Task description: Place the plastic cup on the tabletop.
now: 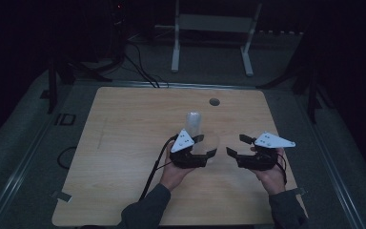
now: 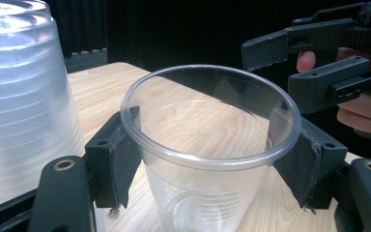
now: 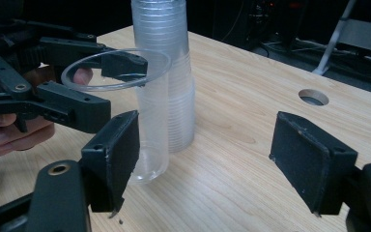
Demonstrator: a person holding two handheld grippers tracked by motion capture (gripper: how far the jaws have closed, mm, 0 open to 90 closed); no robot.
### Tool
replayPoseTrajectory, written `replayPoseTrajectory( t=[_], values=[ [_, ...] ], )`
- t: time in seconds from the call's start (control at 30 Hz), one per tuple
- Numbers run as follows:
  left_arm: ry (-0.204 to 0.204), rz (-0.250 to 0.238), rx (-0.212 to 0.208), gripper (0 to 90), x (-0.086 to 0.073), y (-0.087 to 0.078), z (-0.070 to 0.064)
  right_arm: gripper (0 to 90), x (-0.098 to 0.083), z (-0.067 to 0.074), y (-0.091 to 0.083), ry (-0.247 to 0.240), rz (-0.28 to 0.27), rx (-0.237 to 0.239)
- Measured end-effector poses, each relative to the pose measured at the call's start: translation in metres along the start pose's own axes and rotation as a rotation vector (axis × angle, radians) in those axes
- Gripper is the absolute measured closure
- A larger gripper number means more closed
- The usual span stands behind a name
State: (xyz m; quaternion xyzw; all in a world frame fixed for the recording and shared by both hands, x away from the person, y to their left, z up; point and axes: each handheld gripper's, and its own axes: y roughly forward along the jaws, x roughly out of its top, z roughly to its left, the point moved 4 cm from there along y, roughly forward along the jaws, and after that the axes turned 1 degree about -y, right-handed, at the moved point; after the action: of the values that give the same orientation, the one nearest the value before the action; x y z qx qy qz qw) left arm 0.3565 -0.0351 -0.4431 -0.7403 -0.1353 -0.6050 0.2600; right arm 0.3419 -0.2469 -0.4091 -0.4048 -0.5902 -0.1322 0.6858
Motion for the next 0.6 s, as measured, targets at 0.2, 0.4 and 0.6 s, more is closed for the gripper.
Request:
replayPoseTrajectory(
  t=[0.2, 0.4, 0.6],
  values=[
    [0.000, 0.003, 0.005, 29.2, -0.0021, 0.0016, 0.0012, 25.6, 0.0006, -0.0003, -0.0006, 0.000, -0.002, -0.001],
    [0.004, 0.010, 0.007, 29.1, -0.0050, 0.0041, 0.0011, 25.7, 0.0003, -0.0002, -0.0003, -0.005, 0.001, 0.001],
    [0.002, 0.009, 0.004, 29.0, -0.0062, 0.0061, 0.0005, 25.7, 0.0006, -0.0002, -0.0005, -0.002, -0.002, -0.002]
  ],
)
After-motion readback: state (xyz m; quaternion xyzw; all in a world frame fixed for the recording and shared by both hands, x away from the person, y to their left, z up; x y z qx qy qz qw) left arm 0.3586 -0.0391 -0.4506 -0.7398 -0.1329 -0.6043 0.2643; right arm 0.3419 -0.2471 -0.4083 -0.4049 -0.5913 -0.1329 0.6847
